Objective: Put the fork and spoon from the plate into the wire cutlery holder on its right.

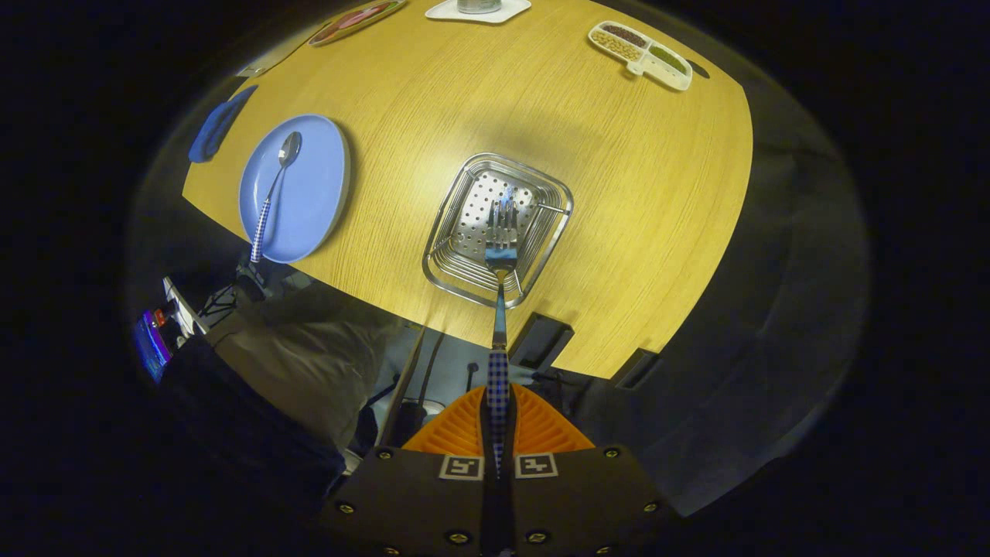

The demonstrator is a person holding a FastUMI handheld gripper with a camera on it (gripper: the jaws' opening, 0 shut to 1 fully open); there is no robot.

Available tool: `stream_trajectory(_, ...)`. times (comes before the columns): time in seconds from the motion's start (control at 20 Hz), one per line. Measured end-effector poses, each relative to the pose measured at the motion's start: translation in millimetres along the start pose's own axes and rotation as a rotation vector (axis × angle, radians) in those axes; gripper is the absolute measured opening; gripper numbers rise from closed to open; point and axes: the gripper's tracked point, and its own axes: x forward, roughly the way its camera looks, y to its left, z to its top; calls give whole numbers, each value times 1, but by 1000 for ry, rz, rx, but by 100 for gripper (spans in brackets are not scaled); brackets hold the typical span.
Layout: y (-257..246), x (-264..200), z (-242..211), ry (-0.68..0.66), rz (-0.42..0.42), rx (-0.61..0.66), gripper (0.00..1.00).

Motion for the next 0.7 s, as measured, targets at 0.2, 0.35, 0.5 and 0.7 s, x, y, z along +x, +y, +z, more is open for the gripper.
stream_trajectory(0.2,-1,4,5,63,38,13,1)
stream_trajectory(0.35,2,8,14,95,73,39,1)
stream_trajectory(0.5,1,9,22,135,101,71,1)
stream_trajectory(0.7,-11,13,35,154,77,88,1)
